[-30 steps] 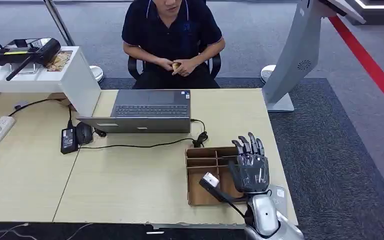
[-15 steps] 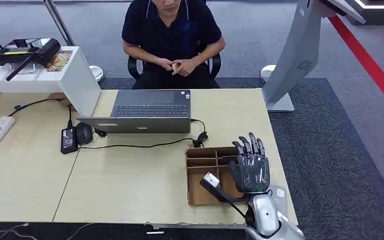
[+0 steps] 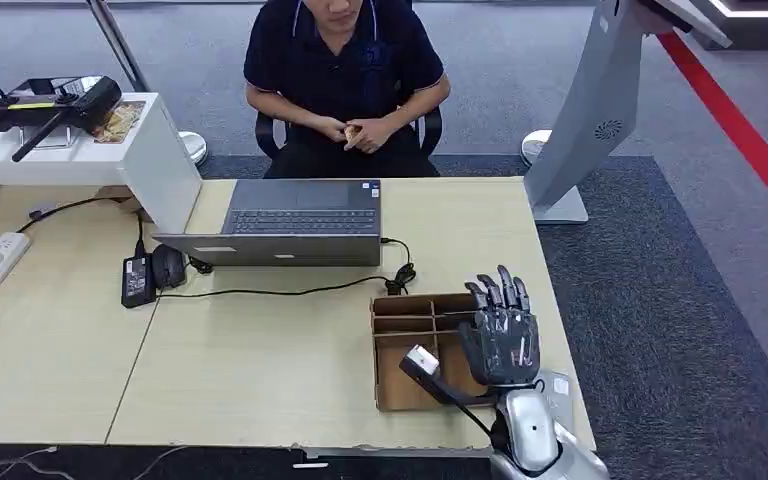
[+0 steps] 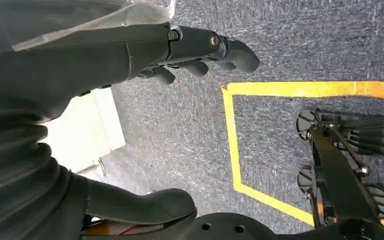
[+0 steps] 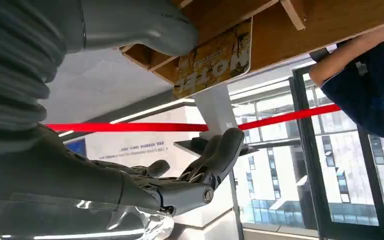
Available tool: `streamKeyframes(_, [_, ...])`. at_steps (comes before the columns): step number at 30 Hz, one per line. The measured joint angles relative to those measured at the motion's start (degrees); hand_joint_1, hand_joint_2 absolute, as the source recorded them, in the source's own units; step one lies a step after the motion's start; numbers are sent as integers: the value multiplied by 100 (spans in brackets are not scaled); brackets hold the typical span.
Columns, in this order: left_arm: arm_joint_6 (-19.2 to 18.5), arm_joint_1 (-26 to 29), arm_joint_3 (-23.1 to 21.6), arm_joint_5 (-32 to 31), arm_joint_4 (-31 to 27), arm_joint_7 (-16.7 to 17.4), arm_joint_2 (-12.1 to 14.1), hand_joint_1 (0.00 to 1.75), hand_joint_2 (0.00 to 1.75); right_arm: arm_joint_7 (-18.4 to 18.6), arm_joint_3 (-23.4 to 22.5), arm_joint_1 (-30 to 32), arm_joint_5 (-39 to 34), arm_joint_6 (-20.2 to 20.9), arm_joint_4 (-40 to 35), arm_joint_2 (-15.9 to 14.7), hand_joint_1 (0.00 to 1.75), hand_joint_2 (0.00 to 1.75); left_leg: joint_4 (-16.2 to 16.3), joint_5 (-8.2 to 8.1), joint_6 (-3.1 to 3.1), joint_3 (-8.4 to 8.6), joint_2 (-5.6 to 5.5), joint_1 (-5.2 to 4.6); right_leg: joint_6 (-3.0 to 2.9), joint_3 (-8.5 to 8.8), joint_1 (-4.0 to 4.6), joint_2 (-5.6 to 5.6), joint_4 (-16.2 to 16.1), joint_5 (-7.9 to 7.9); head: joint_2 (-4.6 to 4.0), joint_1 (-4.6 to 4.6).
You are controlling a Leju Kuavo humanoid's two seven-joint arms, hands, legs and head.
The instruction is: Pass the card to the sensor for recognition and then transmit it.
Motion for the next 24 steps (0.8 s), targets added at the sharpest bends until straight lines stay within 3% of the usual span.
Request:
streamKeyframes(19, [0,-2,7,-15,0,0,0,0,175,0,2,1,9,63,50,2,68,175,0,0,0,0,0,0,0,1,0,0,0,0,0,0])
streamKeyframes(20, [0,-2,7,-15,0,0,0,0,175,0,2,1,9,63,50,2,82,175,0,0,0,0,0,0,0,0,0,0,0,0,0,0])
streamKeyframes(21, [0,-2,7,-15,0,0,0,0,175,0,2,1,9,63,52,2,82,175,0,0,0,0,0,0,0,0,0,0,0,0,0,0])
streamKeyframes(22, [0,-1,7,-15,0,0,0,0,175,0,2,1,9,66,55,2,140,175,0,0,0,0,0,0,0,1,0,0,0,0,0,0])
streamKeyframes(23, [0,-2,7,-15,0,0,0,0,175,0,2,1,9,70,57,2,175,175,0,0,0,0,0,0,0,1,0,0,0,0,0,0])
streamKeyframes(24, [0,-2,7,-15,0,0,0,0,175,0,2,1,9,70,59,2,175,175,0,0,0,0,0,0,0,0,0,0,0,0,0,0])
